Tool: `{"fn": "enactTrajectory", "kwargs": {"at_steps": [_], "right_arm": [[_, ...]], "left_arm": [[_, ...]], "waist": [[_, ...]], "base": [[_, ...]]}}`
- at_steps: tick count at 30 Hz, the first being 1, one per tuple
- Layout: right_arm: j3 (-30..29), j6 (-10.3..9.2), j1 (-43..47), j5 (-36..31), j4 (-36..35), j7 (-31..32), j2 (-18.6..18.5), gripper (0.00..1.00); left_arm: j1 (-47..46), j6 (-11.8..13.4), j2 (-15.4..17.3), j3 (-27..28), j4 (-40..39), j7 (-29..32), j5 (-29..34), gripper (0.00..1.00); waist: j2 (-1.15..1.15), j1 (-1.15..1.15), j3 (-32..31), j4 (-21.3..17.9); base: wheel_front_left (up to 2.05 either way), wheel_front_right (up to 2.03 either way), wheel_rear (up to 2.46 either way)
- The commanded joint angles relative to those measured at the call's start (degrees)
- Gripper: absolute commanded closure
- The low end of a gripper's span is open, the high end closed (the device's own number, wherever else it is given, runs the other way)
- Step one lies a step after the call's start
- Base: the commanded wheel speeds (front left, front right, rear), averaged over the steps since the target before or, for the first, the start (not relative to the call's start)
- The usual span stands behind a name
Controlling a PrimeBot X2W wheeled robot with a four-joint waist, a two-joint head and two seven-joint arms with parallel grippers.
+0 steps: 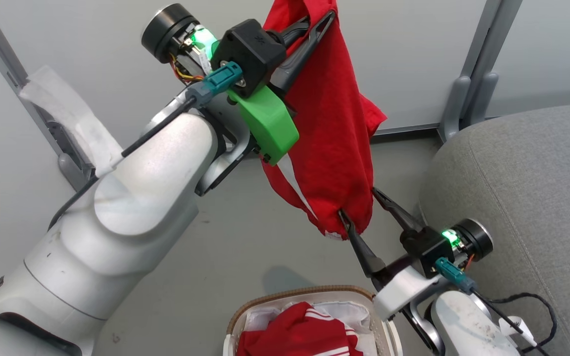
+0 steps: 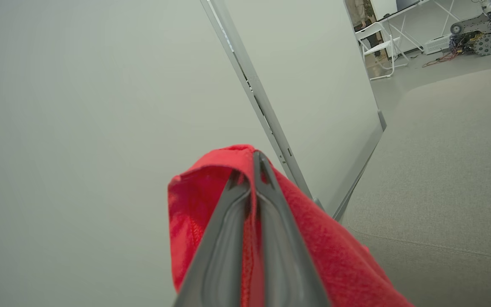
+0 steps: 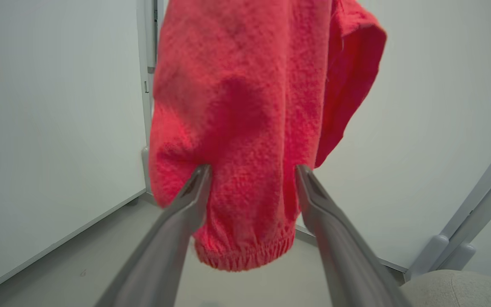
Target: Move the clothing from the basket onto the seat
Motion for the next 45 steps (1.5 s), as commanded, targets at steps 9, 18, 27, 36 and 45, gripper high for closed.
{"fn": "enactTrajectory", "kwargs": {"at_steps": [9, 18, 27, 36, 45], "right_arm": [[2.0, -0.06, -6.3, -0.2, 4.9, -0.3, -0.2, 0.0], [4.2, -0.06, -10.7, 2.9, 12.3, -0.3, -0.2, 1.0], [4.1, -0.06, -12.0, 4.0, 13.3, -0.3, -0.2, 1.0], [-0.2, -0.06, -11.9, 3.4, 11.1, -0.3, -0.2, 1.0], [-7.1, -0.06, -11.0, 1.5, 7.9, -0.3, -0.2, 1.0]], "left_arm": [[-1.7, 0.1, -1.5, -1.0, -1.6, -0.3, -1.4, 1.0], [-0.9, 0.3, -2.1, -1.4, -2.9, -0.6, -2.3, 1.0], [2.4, 1.4, -0.7, -0.3, -1.5, -1.4, -4.5, 1.0], [11.1, 2.6, 1.5, 1.7, 1.8, -5.7, -8.6, 0.65], [22.6, 4.6, 1.6, 2.0, 5.9, -11.7, -10.0, 0.0]], "waist": [[0.0, 0.0, -0.1, 1.0], [0.0, 0.0, -0.1, 2.1], [0.0, 0.0, 0.1, 2.1], [0.0, 0.0, 0.4, 1.3], [0.0, 0.0, 0.3, 1.0]], "base": [[0.0, 0.0, 0.0], [0.0, 0.0, 0.0], [0.0, 0.0, 0.0], [0.0, 0.0, 0.0], [0.0, 0.0, 0.0]]}}
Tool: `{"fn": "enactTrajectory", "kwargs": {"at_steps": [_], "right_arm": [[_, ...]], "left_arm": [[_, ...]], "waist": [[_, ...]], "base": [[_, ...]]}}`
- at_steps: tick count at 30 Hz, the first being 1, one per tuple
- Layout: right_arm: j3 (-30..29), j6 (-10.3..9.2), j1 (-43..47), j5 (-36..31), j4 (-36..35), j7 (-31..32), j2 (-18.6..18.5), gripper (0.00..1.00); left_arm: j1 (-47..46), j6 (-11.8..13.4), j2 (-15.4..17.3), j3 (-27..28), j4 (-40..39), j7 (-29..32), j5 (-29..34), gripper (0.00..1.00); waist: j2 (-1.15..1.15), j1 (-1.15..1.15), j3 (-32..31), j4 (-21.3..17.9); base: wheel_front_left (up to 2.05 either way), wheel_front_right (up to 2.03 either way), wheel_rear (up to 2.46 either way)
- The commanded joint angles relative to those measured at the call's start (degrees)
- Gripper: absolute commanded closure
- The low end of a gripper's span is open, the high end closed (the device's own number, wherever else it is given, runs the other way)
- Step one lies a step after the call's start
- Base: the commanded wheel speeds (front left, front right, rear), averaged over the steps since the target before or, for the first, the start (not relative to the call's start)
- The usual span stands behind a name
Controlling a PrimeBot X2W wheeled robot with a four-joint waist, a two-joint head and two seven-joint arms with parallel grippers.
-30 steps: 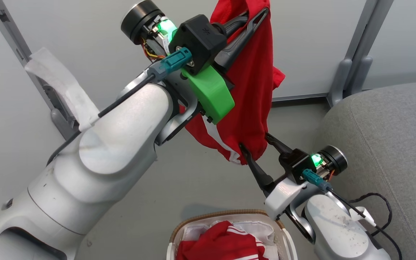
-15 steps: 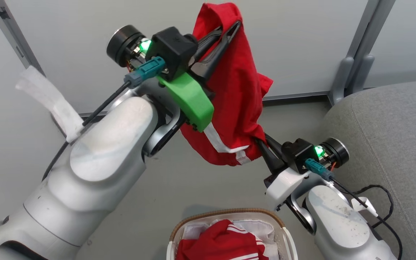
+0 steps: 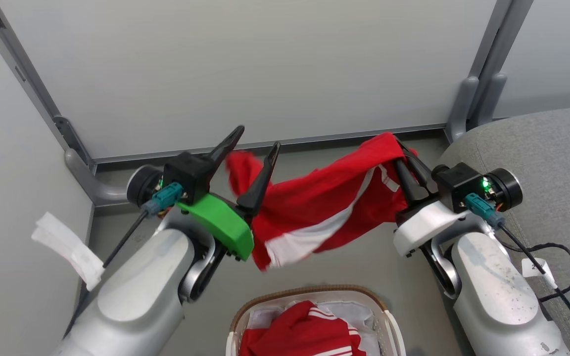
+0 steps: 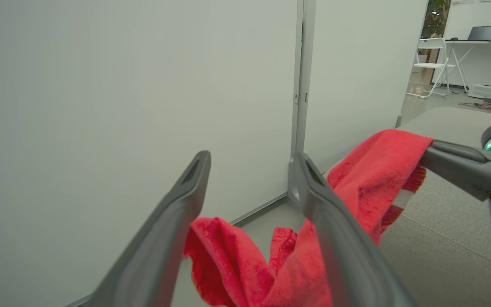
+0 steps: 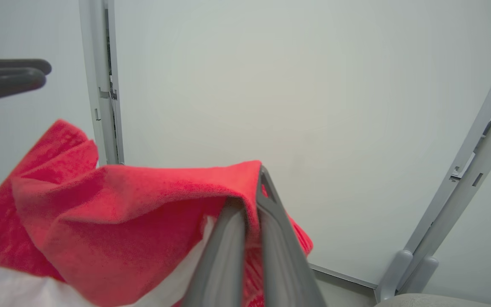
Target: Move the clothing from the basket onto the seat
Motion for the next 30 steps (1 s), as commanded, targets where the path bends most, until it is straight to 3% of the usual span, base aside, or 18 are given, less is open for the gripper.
{"fn": "enactTrajectory", "kwargs": {"at_steps": [1, 10, 21, 30], "right_arm": [[-1.1, -0.06, 0.8, -0.4, -0.6, -0.3, -0.2, 1.0], [-6.7, -0.06, 2.5, -2.7, -2.5, -0.3, -0.2, 1.0], [-11.4, -0.06, 4.4, -4.2, -3.4, -0.3, -0.2, 1.0], [-11.1, -0.06, 3.7, -5.0, -4.2, -0.3, -0.2, 1.0]], "left_arm": [[2.9, 0.6, -0.7, 0.3, 0.7, -0.7, -0.5, 0.0], [11.4, 0.7, -3.3, 1.1, 3.4, -1.9, 0.3, 0.0], [17.6, -0.2, -4.8, 6.4, 1.5, -1.9, 5.1, 0.0], [20.4, -0.9, -6.6, 10.3, -0.9, -1.9, 9.4, 0.0]], "waist": [[0.0, 0.0, -0.1, 0.0], [0.0, 0.0, -0.2, -0.5], [0.0, 0.0, -0.1, -2.0], [0.0, 0.0, 1.5, -7.7]], "base": [[0.0, 0.0, 0.0], [0.0, 0.0, 0.0], [0.0, 0.0, 0.0], [0.0, 0.0, 0.0]]}}
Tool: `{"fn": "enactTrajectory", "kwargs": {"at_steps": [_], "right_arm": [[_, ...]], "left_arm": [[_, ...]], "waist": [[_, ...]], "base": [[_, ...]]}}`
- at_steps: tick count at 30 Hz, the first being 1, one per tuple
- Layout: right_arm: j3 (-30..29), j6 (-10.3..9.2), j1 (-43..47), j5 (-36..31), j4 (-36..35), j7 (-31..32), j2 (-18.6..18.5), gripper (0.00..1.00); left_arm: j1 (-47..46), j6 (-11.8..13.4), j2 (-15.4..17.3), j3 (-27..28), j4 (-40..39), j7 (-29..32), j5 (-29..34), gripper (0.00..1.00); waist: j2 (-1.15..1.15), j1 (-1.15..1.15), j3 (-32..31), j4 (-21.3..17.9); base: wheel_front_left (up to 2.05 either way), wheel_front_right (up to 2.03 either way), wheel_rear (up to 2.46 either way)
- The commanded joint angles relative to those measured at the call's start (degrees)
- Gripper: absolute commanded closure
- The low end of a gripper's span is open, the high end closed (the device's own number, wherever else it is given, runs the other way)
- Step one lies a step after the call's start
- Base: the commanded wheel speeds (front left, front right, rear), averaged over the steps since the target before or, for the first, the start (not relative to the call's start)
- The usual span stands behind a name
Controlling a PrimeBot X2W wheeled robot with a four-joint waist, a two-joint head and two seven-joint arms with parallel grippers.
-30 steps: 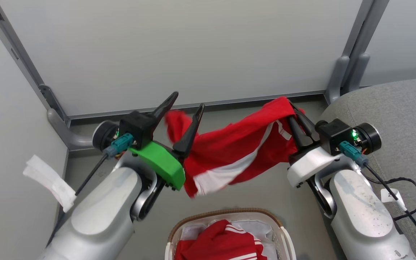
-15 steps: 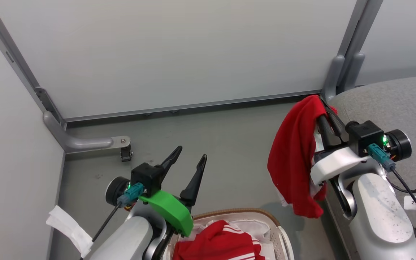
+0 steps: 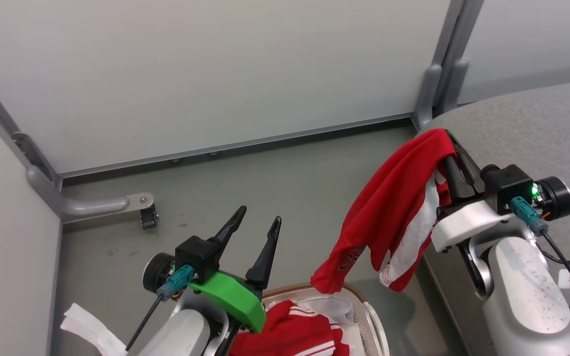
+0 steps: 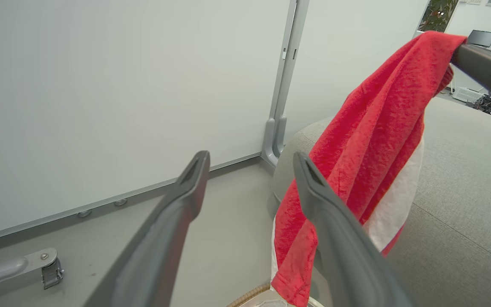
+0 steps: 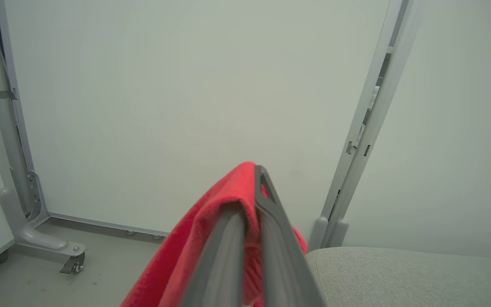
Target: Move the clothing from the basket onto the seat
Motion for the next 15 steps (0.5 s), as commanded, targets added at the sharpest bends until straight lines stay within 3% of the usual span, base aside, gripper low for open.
{"fn": "enactTrajectory", "kwargs": {"at_steps": [1, 15], "right_arm": [[0.0, -0.06, 0.0, -0.5, -0.5, -0.3, -0.2, 1.0], [-4.4, -0.06, -2.2, -1.9, -3.5, -0.3, -0.2, 1.0]], "left_arm": [[1.0, -0.3, -0.4, 0.5, -0.4, 0.0, 0.9, 0.0], [-1.3, -2.1, -2.7, 2.7, -1.3, 0.0, 6.1, 0.0]], "waist": [[0.0, 0.0, 1.4, -3.5], [0.0, 0.0, 8.6, -18.1]], "base": [[0.0, 0.0, 0.0], [0.0, 0.0, 0.0]]}}
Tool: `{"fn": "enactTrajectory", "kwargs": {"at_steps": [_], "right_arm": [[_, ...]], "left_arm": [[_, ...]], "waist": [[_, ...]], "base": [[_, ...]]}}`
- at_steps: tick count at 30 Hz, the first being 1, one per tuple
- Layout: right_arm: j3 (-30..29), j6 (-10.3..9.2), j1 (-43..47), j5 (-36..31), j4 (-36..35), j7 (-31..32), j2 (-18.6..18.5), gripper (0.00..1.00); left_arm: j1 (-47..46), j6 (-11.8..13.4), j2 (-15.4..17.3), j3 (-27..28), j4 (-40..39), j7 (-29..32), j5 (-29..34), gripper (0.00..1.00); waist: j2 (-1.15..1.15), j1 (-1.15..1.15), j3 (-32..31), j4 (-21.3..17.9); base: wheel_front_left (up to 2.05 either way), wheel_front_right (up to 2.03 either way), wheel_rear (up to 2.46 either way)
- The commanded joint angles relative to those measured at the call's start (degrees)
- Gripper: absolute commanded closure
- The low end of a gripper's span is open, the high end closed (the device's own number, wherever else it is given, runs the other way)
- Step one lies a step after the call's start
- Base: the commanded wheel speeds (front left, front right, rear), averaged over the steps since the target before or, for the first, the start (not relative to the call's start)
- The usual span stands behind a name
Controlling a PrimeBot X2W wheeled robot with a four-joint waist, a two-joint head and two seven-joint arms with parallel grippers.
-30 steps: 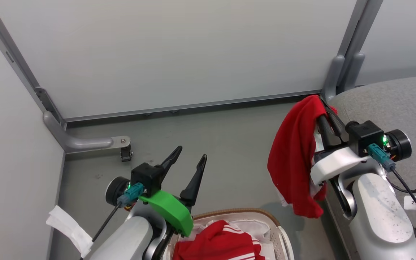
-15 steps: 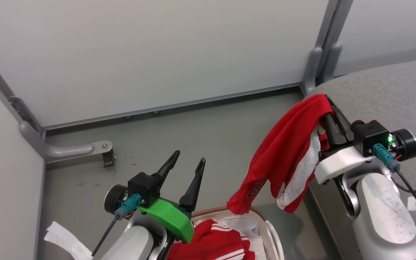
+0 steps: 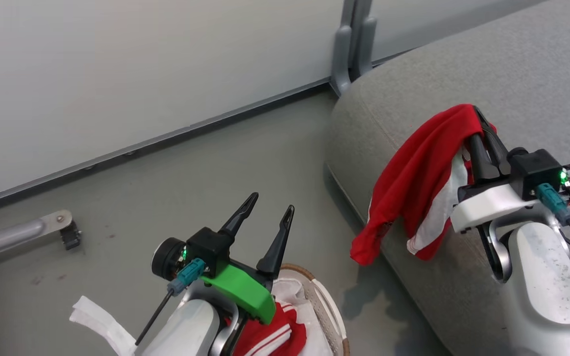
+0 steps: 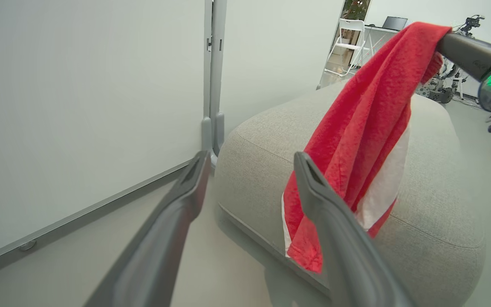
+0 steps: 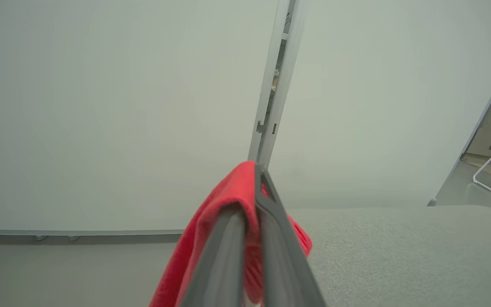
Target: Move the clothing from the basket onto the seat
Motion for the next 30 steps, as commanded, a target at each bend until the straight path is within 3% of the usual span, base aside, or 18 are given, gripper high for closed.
{"fn": "enactTrajectory", "kwargs": {"at_steps": [1, 13, 24, 30], "right_arm": [[-0.4, -0.07, -1.0, 0.8, -0.5, -0.3, -0.1, 1.0], [-3.3, -0.06, -1.5, 3.6, -1.8, -0.3, -0.1, 1.0], [-5.7, -0.06, -10.0, -0.9, -0.9, -0.3, -0.3, 1.0], [-9.1, -0.07, -22.2, -3.8, 2.0, -0.3, -5.8, 1.0]], "left_arm": [[-1.0, -0.3, 0.0, 0.3, 0.4, 0.0, 0.7, 0.0], [-4.1, -1.1, 1.5, -1.3, 2.2, 0.0, 2.4, 0.0], [-7.1, -1.3, 2.5, -2.5, 0.9, 0.2, 3.4, 0.0], [-8.8, -0.9, 3.5, -2.6, 0.3, 0.7, 3.9, 0.0]], "waist": [[0.0, 0.0, 4.7, -6.3], [0.0, 0.0, 9.9, -11.2], [0.0, 0.0, 16.3, -9.0], [0.0, 0.0, 20.6, -6.3]], "base": [[0.0, 0.0, 0.0], [0.0, 0.0, 0.0], [0.0, 0.0, 0.0], [0.0, 0.0, 0.0]]}}
